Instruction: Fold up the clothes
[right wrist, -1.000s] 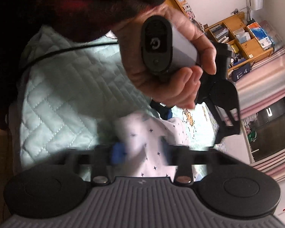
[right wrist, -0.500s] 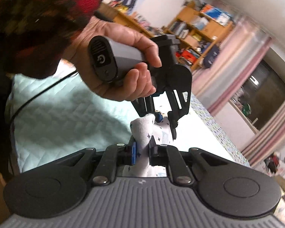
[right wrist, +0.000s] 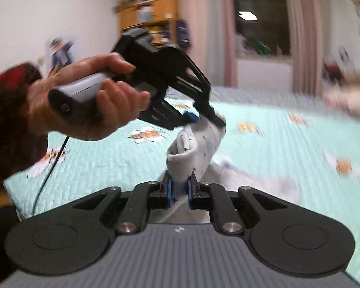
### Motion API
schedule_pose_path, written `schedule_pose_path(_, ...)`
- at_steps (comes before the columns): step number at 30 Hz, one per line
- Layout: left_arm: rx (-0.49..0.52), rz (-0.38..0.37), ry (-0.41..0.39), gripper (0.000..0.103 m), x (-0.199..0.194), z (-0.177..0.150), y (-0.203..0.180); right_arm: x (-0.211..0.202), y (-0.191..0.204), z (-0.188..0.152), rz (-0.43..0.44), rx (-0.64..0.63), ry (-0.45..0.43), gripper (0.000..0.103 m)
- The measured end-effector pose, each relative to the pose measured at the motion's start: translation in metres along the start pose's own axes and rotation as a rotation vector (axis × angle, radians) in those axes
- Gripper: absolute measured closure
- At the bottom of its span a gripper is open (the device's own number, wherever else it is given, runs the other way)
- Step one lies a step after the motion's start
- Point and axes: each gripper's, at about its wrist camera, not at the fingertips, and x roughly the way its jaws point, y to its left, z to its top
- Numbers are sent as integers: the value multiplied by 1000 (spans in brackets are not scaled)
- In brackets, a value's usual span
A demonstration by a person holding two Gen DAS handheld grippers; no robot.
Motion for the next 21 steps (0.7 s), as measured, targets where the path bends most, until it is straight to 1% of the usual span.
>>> schedule_pose_path(2,41,45,34,89,26,-9,-16,-3,-33,-13,35,188,29,90)
schedule_pose_path(4,82,89,68,89,52,-17,-31,0,-63,-30,54,359,78,90)
schedule_pose_path(7,129,139,115,89,85,-30,-45,2,-99,-63,60,611,138,90)
schedule_pose_path(8,139,150,128,89,93,-34,-47,3,-107,-73,69,672,152,90)
schedule_pose_path(11,150,144,143,86,101,-42,-53,3,-117,-94,112,819,155,90)
schedule_pose_path(12,157,139,140,82,100,-43,-55,2,-116,-97,119,831,151,90)
schedule_pose_path(13,156,120,136,80,98,-43,-57,2,-115,-100,123,841,145,90)
schedule_pose_path(16,122,26,114,80,84,-42,-60,1,-111,-104,123,857,122,90)
schedule_pose_path(17,128,3,99,76,76,-43,-62,-1,-109,-103,121,852,105,90)
schedule_pose_path(19,169,-4,80,70,62,-48,-70,-8,-103,-98,121,827,74,90)
schedule_pose_path(21,222,-7,83,67,48,-57,-75,-20,-100,-95,120,792,51,90)
